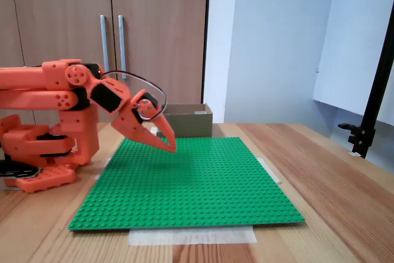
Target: Pick the red lego block and put it in the box.
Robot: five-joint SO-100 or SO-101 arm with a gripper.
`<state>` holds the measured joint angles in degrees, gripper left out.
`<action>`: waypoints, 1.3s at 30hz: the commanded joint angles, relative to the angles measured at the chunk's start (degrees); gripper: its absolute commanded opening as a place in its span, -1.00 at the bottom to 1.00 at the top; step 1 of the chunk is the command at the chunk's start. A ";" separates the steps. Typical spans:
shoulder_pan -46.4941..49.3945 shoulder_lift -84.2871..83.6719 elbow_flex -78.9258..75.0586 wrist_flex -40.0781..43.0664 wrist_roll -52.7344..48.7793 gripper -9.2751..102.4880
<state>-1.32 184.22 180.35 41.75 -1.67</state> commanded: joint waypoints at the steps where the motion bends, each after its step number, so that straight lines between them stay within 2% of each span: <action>1: 0.62 0.44 1.49 0.00 -0.53 -0.85; 39: 1.76 0.44 2.46 0.44 -3.96 -0.85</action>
<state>0.26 184.22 182.11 42.10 -5.36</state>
